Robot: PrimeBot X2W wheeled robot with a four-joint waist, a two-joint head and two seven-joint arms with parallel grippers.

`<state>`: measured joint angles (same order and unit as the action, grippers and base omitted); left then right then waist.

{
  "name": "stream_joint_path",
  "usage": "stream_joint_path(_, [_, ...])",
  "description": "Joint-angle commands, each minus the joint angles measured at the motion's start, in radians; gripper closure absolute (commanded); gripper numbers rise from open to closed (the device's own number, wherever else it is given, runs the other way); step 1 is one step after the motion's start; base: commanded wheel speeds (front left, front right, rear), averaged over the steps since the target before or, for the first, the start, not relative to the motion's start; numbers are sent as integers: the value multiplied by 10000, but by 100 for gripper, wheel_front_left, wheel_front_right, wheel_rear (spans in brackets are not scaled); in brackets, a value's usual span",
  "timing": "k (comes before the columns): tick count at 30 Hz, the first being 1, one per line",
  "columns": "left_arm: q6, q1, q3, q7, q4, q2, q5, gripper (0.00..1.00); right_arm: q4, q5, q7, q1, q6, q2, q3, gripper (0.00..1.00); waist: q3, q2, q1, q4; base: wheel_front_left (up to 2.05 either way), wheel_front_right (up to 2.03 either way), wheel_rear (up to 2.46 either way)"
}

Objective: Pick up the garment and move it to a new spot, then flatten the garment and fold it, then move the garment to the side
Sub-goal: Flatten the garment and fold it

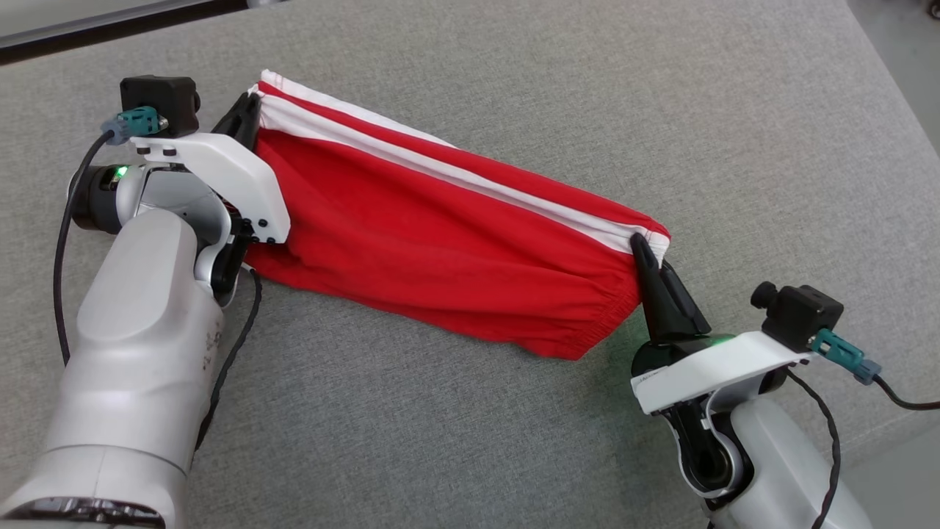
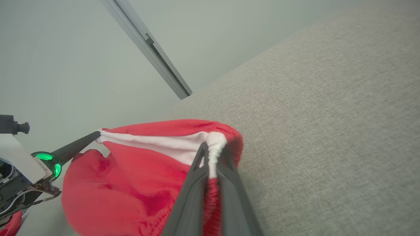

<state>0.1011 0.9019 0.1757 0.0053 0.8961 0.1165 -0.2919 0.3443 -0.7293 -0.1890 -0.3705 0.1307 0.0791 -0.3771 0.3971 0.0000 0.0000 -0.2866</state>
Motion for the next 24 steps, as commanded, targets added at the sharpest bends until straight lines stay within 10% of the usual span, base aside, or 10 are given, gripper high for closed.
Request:
stream_joint_path(1, [-40,387,-49,-78,536,79,-66,76,136,-114,-189,-241,1,93,-164,0,125,0,0,-129,0,0,0])
stream_joint_path(3, [-12,617,-23,-342,959,47,-77,0,196,-143,-364,-331,-1,193,-319,0,156,0,0,-144,0,0,0])
stream_joint_path(15, [-246,-49,244,-2636,914,-131,221,0,-883,2333,-769,277,1,845,820,0,-249,0,0,580,0,0,0])
stream_joint_path(24, [-1182,-2849,-530,-2691,-3414,34,563,0,-2088,4366,-620,1294,1,798,2286,0,-782,0,0,1300,0,0,0])
